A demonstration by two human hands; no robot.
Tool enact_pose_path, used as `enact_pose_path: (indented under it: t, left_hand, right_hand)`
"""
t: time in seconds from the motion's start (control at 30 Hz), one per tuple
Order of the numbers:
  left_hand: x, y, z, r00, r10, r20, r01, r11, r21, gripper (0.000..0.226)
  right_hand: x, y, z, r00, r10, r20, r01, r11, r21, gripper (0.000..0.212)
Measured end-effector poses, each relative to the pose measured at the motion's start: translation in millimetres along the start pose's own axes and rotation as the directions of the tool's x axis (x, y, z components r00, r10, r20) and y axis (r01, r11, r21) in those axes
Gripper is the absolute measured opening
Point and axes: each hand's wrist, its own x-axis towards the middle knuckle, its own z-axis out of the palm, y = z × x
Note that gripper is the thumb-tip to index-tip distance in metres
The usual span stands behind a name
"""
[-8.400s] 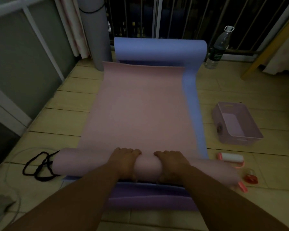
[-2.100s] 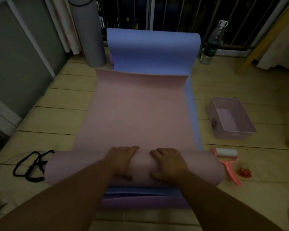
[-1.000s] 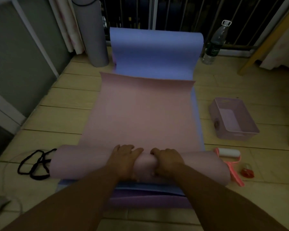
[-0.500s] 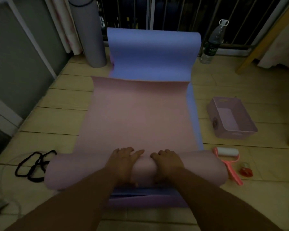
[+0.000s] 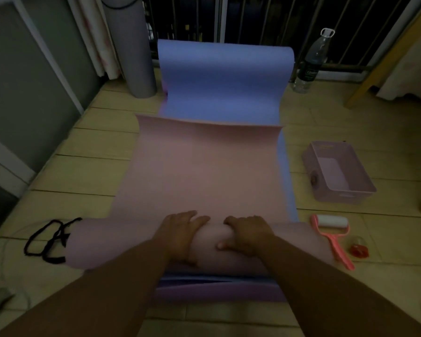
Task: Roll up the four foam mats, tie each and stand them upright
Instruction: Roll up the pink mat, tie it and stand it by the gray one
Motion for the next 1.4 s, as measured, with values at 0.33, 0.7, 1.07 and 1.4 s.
enact_pose_path:
  t: [0.33,0.7,1.07,1.4]
  left_hand:
    - [9,13,-22,0.999,-0.034,0.042,0.032,0.998,0.05,0.079]
    - [-16,2,23,0.925,0.063,-0.374,-0.026,0.995,0.101,0.117]
    - [16,7,-19,0.999,-0.038,0.039,0.036,0.998,0.047,0.084]
    - [-13,6,3,0.997,0.016,-0.081,-0.007,0.995,0.099,0.116]
  right_hand:
    - [-7,0,-4,0.994,-0.084,-0.076,0.079,0.995,-0.064,0.119]
    - [10,-10,-19,0.995,-0.045,0.09,0.053,0.995,-0.086,0.099]
    - [-8,-2,5,0.997,-0.074,-0.018,0.071,0.991,-0.117,0.131]
    - [9,-6,-17,0.991,-0.032,0.133,0.042,0.997,-0.069,0.094]
